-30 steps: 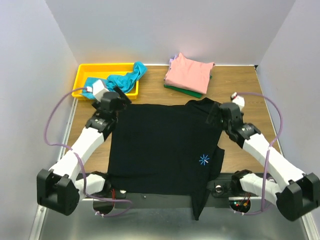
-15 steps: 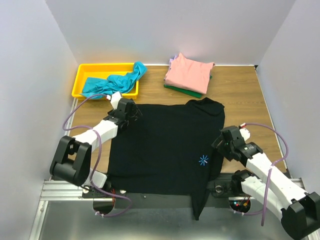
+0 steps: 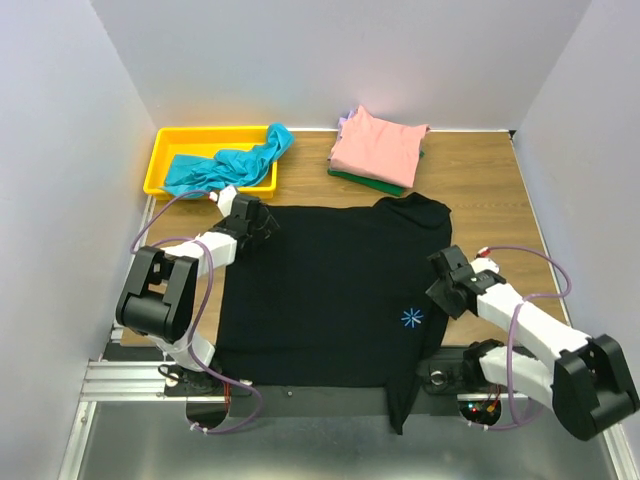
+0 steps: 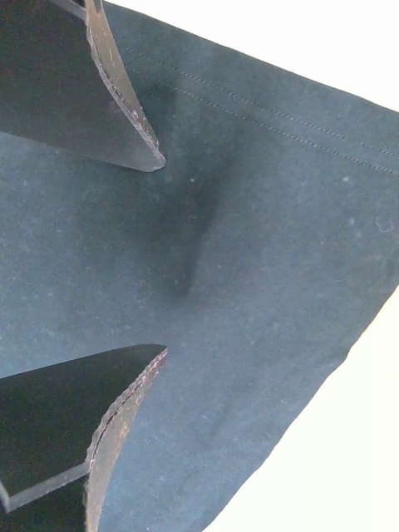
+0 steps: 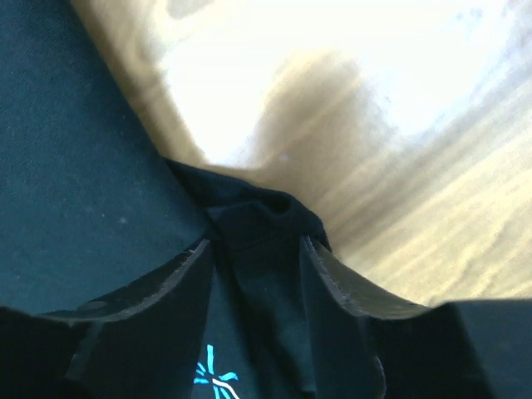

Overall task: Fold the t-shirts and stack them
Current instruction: Flatten the tshirt out

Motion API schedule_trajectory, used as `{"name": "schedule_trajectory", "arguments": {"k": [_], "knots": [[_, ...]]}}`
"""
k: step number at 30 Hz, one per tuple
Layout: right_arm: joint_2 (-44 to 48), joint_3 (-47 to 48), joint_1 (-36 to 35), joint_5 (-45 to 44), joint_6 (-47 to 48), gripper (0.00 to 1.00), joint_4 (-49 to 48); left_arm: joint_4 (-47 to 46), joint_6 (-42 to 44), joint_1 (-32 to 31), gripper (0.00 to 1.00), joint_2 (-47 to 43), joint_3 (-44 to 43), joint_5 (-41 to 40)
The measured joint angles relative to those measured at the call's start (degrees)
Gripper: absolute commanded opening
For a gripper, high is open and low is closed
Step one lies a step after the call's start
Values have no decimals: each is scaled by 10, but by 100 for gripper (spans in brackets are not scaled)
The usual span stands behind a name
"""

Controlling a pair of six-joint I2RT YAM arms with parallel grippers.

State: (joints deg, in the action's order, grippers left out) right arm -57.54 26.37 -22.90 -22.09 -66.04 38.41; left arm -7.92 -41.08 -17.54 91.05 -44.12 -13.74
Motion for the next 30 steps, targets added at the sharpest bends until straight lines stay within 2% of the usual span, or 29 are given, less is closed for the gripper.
{"name": "schedule_trajectory", "arguments": {"k": [4,6,9,10,15,23,30], "knots": [[-45,20,0,-15,3,83,-30,-2,-1,16,96,5,-5,9],[-68,29,0,-25,7,91,-51,-2,-1,24,95,9,-10,15],[-102,47,1,-36,18,95,-65,-2,-1,30,92,10,-10,18],[-110,52,3,-38,22,100,-66,-2,-1,32,91,10,-10,20],[-158,78,62,-24,58,100,-94,-1,-4,43,92,10,-10,29],[-179,82,232,72,127,100,-208,12,-13,50,92,10,-16,25],[-201,99,349,132,167,100,-252,29,-16,53,92,18,-31,23]]}}
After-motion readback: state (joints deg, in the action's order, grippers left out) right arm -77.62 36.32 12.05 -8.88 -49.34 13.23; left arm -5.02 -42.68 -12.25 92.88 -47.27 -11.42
